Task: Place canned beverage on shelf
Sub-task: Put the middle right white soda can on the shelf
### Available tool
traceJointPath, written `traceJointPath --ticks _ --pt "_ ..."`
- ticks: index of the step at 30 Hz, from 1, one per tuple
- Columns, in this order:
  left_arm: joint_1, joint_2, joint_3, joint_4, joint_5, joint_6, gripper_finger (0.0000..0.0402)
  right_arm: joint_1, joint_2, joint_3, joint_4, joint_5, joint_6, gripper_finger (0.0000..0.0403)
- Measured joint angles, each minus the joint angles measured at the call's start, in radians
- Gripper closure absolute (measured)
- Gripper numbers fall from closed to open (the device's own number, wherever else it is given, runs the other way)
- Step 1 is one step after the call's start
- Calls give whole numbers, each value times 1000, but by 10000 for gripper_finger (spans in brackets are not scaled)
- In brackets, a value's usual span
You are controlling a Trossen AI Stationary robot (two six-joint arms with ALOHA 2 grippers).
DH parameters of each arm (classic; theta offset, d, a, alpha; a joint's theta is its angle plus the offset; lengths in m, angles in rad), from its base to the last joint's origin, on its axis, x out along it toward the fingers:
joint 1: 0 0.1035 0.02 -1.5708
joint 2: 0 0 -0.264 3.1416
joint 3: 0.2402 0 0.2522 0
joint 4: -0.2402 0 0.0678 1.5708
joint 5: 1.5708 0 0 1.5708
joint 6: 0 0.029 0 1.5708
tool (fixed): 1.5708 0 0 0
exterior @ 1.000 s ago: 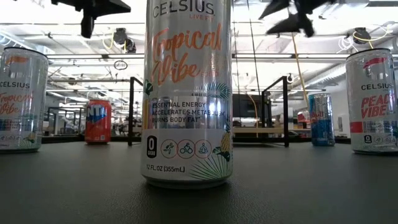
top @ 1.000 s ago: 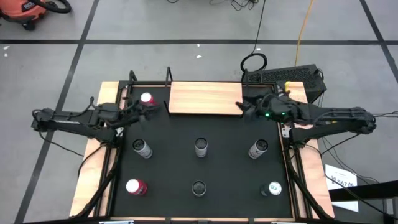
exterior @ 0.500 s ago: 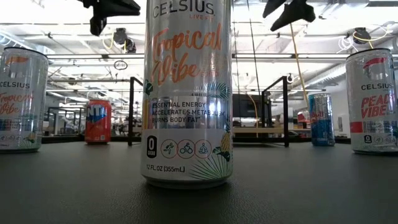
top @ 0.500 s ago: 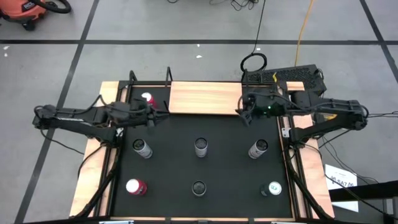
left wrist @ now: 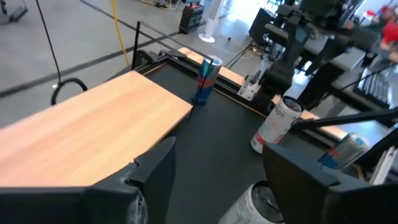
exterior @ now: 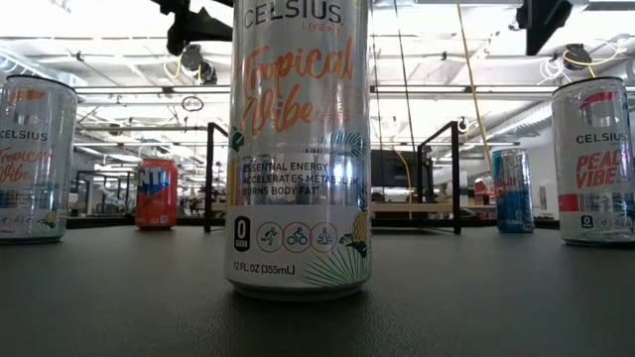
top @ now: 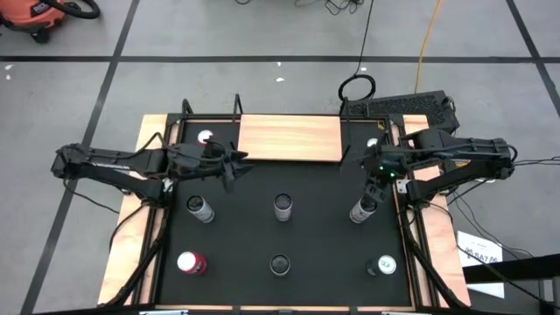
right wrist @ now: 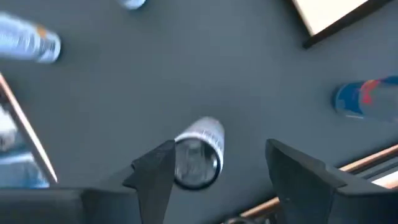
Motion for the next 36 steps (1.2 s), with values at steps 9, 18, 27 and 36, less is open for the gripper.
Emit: traceJointPath --ticks 9,18,27,36 --pt "0 104 47 86 -20 44 161 34 19 0 -18 49 24 97" --pt "52 137 76 150 84 79 161 82 -5 0 -35 80 189 81" --pt "88 164 136 153 111 196 161 198 -13 -39 -59 140 230 82" --pt "57 257 134 157 115 185 161 340 -12 -100 25 145 237 82"
